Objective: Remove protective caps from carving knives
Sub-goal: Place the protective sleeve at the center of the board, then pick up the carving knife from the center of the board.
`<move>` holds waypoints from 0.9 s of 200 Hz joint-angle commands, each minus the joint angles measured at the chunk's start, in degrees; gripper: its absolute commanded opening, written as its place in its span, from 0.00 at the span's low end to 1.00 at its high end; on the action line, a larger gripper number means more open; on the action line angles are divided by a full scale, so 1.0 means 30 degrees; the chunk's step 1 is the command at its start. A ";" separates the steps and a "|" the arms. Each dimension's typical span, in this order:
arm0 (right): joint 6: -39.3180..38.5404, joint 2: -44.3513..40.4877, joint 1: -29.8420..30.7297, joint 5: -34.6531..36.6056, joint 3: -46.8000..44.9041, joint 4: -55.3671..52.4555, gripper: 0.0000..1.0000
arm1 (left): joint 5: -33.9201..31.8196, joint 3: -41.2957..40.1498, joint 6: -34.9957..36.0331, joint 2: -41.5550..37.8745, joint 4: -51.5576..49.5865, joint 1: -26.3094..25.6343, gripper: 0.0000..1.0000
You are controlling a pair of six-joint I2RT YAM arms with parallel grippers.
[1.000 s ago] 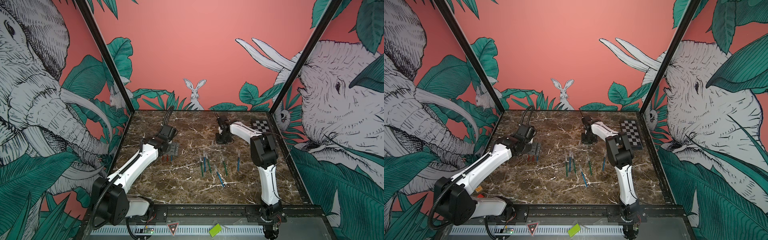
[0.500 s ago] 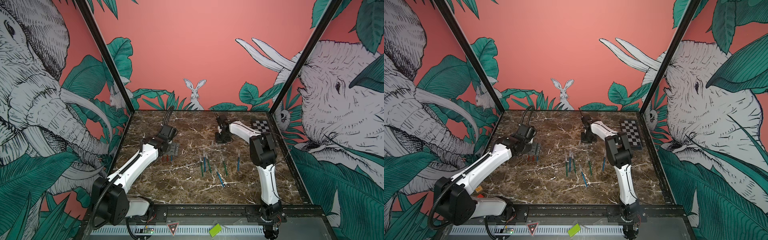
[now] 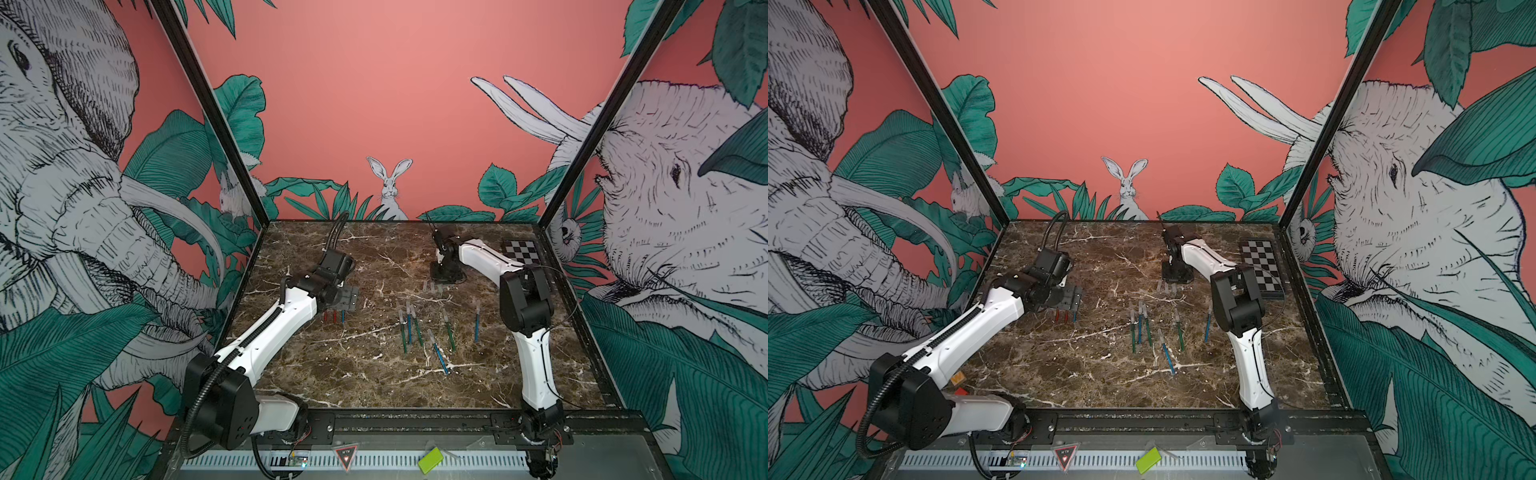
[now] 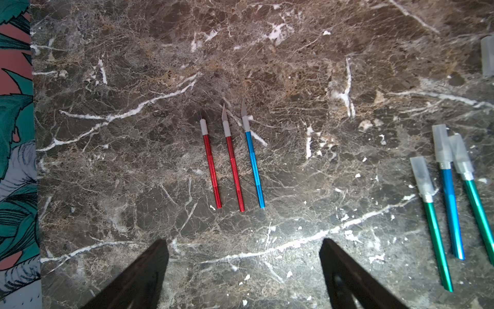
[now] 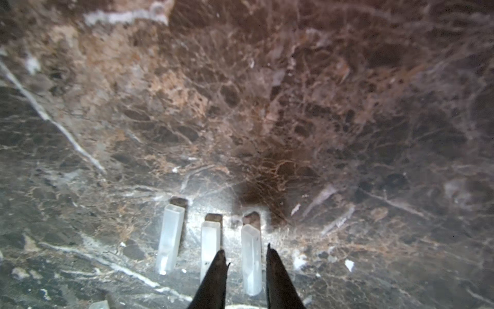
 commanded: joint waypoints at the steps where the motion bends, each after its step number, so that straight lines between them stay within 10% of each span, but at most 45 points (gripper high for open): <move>1: -0.0098 -0.1299 -0.0079 0.0761 0.0398 -0.0921 0.32 | 0.0339 0.0334 0.0002 -0.0235 -0.0098 -0.0054 0.91; 49: 0.0185 -0.5608 -0.0079 0.1351 -0.1112 -0.1050 0.60 | -0.0488 0.1528 -0.2820 0.0439 -0.2078 -0.2867 0.92; 105: 0.0654 -1.3095 -0.0042 0.2026 -0.7436 0.0493 0.98 | 0.3660 0.0279 -0.9524 0.1918 -0.1109 -0.4613 0.91; 180: 0.1013 -2.2494 0.0606 0.2772 -1.5191 0.0083 0.98 | 0.4317 0.1847 -1.4520 0.6678 -0.0782 -0.8554 0.87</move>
